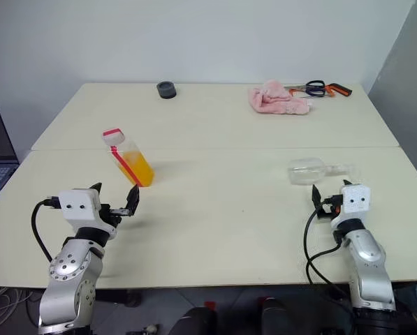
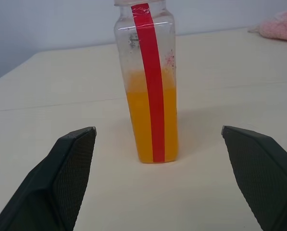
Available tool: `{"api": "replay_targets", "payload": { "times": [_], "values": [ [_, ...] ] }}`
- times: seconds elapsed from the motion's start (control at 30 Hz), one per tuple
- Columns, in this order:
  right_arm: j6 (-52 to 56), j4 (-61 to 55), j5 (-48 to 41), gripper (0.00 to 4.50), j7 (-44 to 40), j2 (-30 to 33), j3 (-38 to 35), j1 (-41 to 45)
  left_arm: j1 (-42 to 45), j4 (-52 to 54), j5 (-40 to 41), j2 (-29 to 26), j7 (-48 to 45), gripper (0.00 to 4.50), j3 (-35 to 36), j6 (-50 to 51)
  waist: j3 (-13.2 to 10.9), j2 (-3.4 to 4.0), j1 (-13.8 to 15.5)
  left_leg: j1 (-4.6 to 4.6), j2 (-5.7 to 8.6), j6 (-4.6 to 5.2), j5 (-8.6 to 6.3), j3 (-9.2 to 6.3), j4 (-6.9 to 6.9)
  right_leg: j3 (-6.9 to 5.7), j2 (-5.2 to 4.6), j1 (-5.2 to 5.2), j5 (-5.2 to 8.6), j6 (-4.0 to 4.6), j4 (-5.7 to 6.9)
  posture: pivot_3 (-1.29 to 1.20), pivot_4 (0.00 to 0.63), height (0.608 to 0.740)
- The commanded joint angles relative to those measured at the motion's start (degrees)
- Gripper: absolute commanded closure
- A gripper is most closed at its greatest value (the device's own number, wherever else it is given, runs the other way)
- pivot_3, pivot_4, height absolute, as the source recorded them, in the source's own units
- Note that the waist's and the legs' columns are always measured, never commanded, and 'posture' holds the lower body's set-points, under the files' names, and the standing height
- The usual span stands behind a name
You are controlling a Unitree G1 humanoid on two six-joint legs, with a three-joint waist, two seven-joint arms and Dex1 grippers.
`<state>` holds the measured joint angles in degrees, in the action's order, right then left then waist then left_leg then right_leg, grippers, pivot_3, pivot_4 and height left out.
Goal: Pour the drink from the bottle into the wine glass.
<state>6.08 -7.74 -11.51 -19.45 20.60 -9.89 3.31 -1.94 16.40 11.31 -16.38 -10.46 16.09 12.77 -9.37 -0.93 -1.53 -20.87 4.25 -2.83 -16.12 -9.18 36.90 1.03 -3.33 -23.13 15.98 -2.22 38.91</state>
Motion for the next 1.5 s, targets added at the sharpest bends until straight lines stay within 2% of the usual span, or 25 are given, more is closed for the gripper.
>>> {"api": "replay_targets", "payload": {
  "times": [0.03, 0.13, 0.3, 0.53, 0.93, 1.5],
  "values": [
    [3.90, -7.15, -4.64, 0.00, -7.01, 1.92, 3.61, 0.88, 0.18, 1.71, 0.65, -0.53, 0.79, 0.02, 1.68, 1.13, 0.00, 0.00, -0.02, 0.00, -0.01, 0.01, 0.00, 0.00, 0.00, 0.00, 0.00, 0.00, 0.00, 0.00, 0.00, 0.00, 0.150, 0.740],
    [10.18, -12.74, -8.61, 0.00, -13.56, 4.77, 8.71, 4.82, 1.52, 0.90, 3.69, -1.13, -1.17, 0.02, 3.13, 0.44, -0.01, -0.02, -0.08, -0.01, -0.01, 0.01, -0.01, -0.01, 0.02, -0.01, 0.01, 0.01, 0.00, 0.00, -0.01, 0.00, 0.150, 0.740],
    [17.72, -15.09, -13.24, 0.00, -17.69, 6.63, 11.25, 11.04, 5.94, -0.62, 3.15, -3.99, -0.87, 0.02, 2.57, 4.30, 0.01, -0.07, 0.21, -0.02, -0.03, 0.05, -0.02, -0.11, 0.04, -0.10, 0.06, 0.03, 0.00, 0.00, -0.02, 0.00, 0.150, 0.740],
    [18.95, -14.79, -13.95, 0.00, -22.12, 8.41, 13.24, 12.18, 12.56, -3.51, 3.86, -5.41, -1.47, 0.02, 1.75, 7.79, 0.01, -0.12, 1.25, -0.06, 0.04, 0.00, -0.01, -0.05, 0.03, -0.08, 0.05, 0.02, -0.01, -0.01, -0.09, 0.00, 0.150, 0.740],
    [16.80, -12.31, -12.19, 0.00, -24.56, 7.90, 14.08, 12.88, 20.50, -9.73, 4.00, -7.27, -3.44, 0.02, 0.62, 9.65, 0.00, -0.14, 1.24, -0.06, 0.02, -0.03, -0.01, -0.06, 0.03, -0.07, 0.04, -0.03, -0.02, -0.01, -0.07, 0.00, 0.150, 0.740],
    [17.33, -12.77, -11.29, 0.00, -23.95, 7.10, 14.85, 13.91, 27.66, -21.16, 2.84, -7.93, -6.46, 0.02, -0.75, 4.61, -0.02, -0.16, 1.24, -0.07, 0.03, -0.04, -0.01, -0.08, 0.04, -0.08, -0.04, -0.04, -0.03, 0.00, -0.07, 0.00, 0.150, 0.740]
  ]
}}
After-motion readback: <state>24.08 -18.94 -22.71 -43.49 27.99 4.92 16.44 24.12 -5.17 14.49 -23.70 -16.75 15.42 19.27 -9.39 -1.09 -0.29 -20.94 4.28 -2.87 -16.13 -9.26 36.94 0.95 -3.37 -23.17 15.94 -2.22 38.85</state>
